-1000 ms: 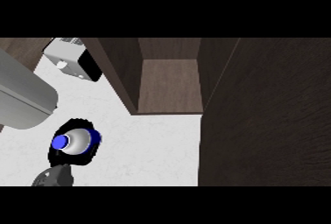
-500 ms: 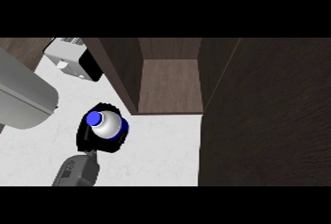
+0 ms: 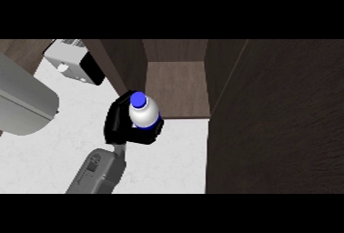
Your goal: Pick up the bottled water, place it into the cabinet and close the cabinet
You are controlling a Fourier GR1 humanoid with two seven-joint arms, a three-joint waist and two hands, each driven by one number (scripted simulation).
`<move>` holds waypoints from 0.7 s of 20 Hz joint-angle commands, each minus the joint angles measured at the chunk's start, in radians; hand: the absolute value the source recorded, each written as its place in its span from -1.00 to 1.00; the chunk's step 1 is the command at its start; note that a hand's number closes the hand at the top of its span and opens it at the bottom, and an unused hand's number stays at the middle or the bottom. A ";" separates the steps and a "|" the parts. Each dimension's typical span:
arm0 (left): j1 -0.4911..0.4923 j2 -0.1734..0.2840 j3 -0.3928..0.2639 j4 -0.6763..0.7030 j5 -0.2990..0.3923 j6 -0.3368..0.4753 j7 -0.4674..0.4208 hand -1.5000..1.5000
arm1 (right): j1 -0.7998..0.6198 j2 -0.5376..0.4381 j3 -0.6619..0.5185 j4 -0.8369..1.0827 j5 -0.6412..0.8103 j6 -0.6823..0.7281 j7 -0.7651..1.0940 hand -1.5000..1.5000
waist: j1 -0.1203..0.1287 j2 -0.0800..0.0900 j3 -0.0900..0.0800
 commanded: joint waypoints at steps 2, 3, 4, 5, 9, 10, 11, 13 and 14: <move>-0.156 -0.003 -0.064 0.028 0.027 0.182 0.077 1.00 | 0.033 -0.004 -0.028 -0.194 -0.118 -0.055 0.073 -1.00 | -0.013 0.003 -0.001; -0.101 -0.003 -0.123 0.042 0.015 0.204 0.028 1.00 | 0.039 0.003 -0.045 -0.159 -0.127 -0.025 0.054 -1.00 | -0.010 0.002 0.000; -0.162 -0.003 -0.088 0.039 -0.020 0.226 0.091 1.00 | 0.026 0.000 -0.020 -0.186 -0.123 -0.052 0.073 -1.00 | -0.005 0.002 0.000; -0.171 -0.003 -0.040 0.119 -0.030 0.202 0.034 1.00 | 0.039 -0.005 -0.045 -0.186 -0.136 -0.053 0.074 -1.00 | -0.009 0.004 0.000; -0.200 -0.003 -0.156 0.109 -0.023 0.334 0.110 1.00 | 0.028 -0.049 -0.073 -0.174 -0.188 -0.047 0.091 -1.00 | -0.009 0.003 0.000; -0.278 -0.003 -0.072 0.196 -0.031 0.303 0.131 1.00 | 0.036 -0.027 -0.054 -0.156 -0.174 -0.034 0.070 -1.00 | -0.016 0.006 0.000; -0.262 -0.003 -0.129 0.191 0.000 0.354 0.115 1.00 | 0.062 0.007 -0.019 -0.195 -0.140 -0.023 0.058 -1.00 | -0.025 0.004 -0.001; -0.321 -0.003 -0.111 0.237 -0.010 0.360 0.147 1.00 | 0.083 -0.018 -0.054 -0.205 -0.195 -0.027 0.067 -1.00 | -0.026 0.004 -0.001; -0.374 -0.003 -0.102 0.312 0.007 0.352 0.122 1.00 | 0.007 -0.035 -0.035 -0.126 -0.181 -0.041 0.072 -1.00 | -0.019 0.009 0.000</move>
